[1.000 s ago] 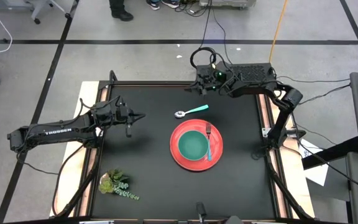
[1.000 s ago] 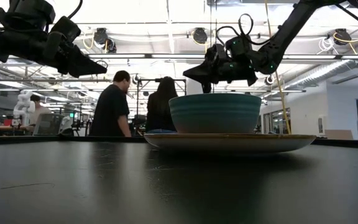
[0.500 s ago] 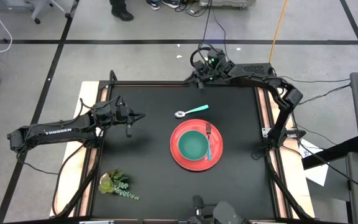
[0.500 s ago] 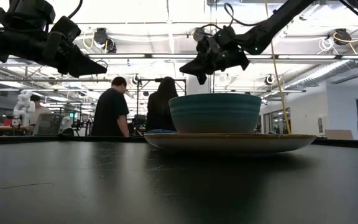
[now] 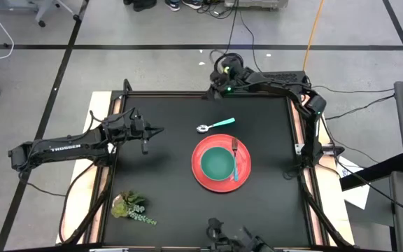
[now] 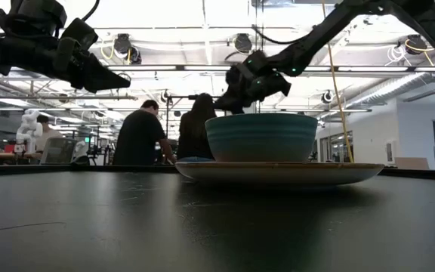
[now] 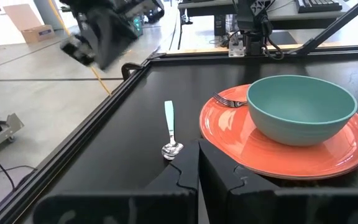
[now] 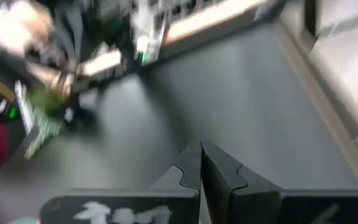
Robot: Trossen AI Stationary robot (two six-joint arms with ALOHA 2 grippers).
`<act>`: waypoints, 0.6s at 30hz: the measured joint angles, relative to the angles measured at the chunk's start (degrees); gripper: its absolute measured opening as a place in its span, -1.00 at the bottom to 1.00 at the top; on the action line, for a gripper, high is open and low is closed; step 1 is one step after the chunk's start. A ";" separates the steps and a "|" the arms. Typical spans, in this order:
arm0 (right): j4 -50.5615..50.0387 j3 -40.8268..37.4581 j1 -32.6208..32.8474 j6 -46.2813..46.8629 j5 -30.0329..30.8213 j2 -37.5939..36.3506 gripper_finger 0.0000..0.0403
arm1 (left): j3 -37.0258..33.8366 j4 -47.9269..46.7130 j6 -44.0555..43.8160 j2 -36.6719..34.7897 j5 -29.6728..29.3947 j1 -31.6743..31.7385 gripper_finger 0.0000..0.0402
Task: Set table place
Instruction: Put the blue spoon into the green bowl
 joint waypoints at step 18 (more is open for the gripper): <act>-35.84 10.14 3.33 -42.05 27.08 1.54 -1.00 | 0.00 -1.79 0.95 0.00 0.00 0.02 -0.93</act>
